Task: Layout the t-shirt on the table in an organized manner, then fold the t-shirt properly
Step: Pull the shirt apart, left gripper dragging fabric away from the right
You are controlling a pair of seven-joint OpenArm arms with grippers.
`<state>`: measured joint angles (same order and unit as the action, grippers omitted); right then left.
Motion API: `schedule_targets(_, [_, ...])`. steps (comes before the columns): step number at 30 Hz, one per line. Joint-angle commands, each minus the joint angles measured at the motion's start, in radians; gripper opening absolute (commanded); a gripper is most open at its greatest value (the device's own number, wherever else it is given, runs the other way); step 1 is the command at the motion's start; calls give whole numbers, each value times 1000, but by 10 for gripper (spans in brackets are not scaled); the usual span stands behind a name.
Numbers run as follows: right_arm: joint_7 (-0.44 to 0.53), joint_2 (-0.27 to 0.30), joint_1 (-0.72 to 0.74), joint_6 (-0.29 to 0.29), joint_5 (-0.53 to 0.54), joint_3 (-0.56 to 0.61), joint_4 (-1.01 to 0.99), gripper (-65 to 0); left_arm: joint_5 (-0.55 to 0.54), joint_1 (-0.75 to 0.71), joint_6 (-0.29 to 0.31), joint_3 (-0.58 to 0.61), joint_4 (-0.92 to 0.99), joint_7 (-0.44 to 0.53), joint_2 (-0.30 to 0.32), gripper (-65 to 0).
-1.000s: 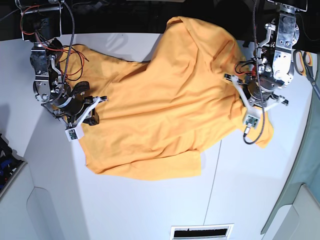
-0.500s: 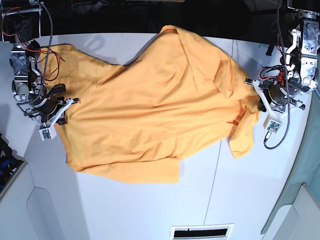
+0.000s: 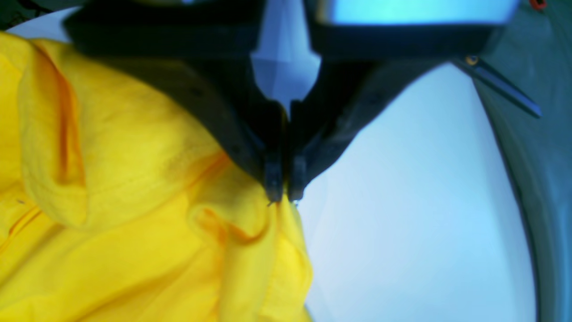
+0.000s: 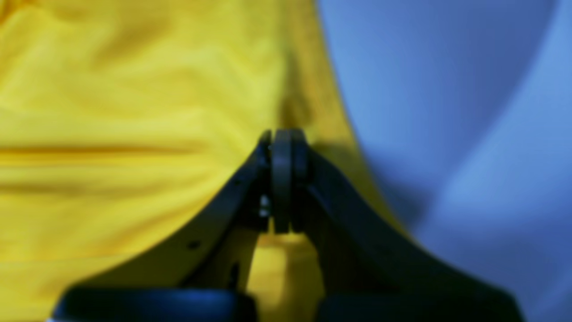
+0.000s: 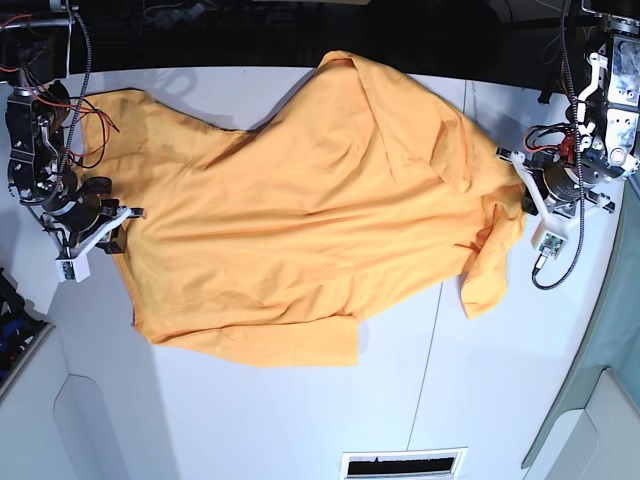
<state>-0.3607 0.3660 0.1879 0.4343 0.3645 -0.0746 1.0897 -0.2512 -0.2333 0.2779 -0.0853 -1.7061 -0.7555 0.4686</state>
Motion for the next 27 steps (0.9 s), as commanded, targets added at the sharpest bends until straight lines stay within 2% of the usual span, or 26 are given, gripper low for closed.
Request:
schedule_targets(1, [8,0,19,28,39,-8,34,-650,-3,2,-1,-7,-14,14,16,-650])
schedule_targets(6, [-37,-75,16,89,56,-8,50,-650,-3,-8,-1,-7,-14,20,16,-650])
schedule_targets(9, [-36,-116,8,88,-18,-8,24,-650,-2,-8,0,-7,-14,24,17,-650])
schedule_targets(11, [-29,-122,5,86,-51,-8,-9,-650,-1,-8,8,-7,-10,23,17,-650])
schedule_targets(14, [-1,-101,3,86,-62,-8,-71,-650,0,-7,26,-7,29,27,19,-650])
schedule_targets(21, [77,-23,3,85,-62,-11,-137,-650,0,2,27,-7,112,60,34,-650])
schedule_targets(27, [81,2,6,55,-62,-57,-137,-650,-53,57,100,-7,179,92,33,-650])
